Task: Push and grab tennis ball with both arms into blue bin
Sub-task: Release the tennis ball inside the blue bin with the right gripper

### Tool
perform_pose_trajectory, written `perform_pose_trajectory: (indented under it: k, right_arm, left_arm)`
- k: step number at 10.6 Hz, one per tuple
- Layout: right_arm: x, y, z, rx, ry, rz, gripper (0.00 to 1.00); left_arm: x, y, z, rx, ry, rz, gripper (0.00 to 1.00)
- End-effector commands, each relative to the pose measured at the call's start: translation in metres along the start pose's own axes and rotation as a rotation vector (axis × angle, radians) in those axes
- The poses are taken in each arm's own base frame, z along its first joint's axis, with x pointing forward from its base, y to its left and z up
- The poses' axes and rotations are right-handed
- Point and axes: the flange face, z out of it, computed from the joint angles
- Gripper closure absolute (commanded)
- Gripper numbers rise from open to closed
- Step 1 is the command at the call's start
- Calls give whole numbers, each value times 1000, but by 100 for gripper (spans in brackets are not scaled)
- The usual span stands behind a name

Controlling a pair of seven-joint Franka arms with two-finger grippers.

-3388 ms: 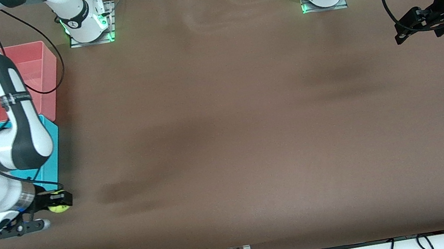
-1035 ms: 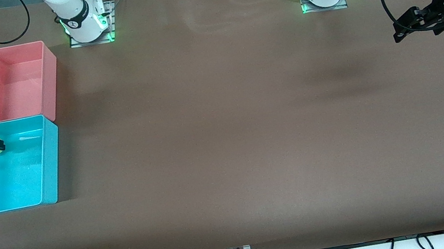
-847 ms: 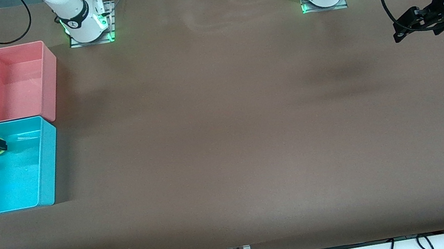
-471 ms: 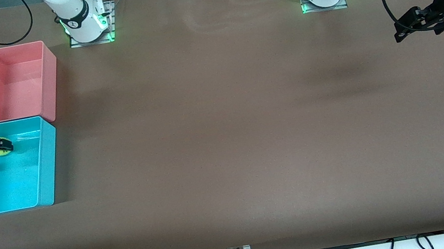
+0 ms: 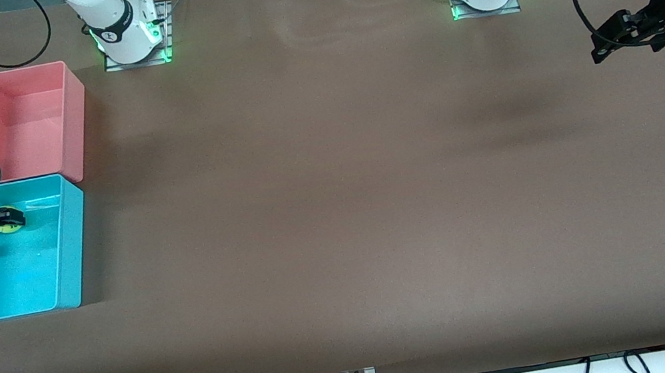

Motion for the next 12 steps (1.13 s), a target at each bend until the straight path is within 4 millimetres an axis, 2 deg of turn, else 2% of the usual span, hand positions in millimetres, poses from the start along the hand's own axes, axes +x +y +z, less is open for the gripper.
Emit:
perform_pose_trajectory:
  k: [1,2,3,4,7,9,10,12]
  right_arm:
    - [-4,-5,2,9,17,14,93]
    - [-3,-5,2,9,17,14,64]
    - [-3,-5,2,8,19,14,23]
    - [-3,-5,2,8,19,14,0]
    - [3,-10,-9,7,31,11,0]
    - [11,-18,-25,5,56,0,0]
    - [13,-21,-37,13,54,-6,0]
    - [24,-31,-79,33,58,-14,0]
  left_arm:
    - [1,0,-5,-17,-7,-9,0]
    - [1,0,-5,-17,-7,-9,0]
    - [1,0,-5,-17,-7,-9,0]
    - [1,0,-5,-17,-7,-9,0]
    - [1,0,-4,-17,-8,-9,0]
    - [1,0,-4,-17,-8,-9,0]
    - [1,0,-4,-17,-8,-9,0]
    - [1,-1,-4,-17,-8,-10,0]
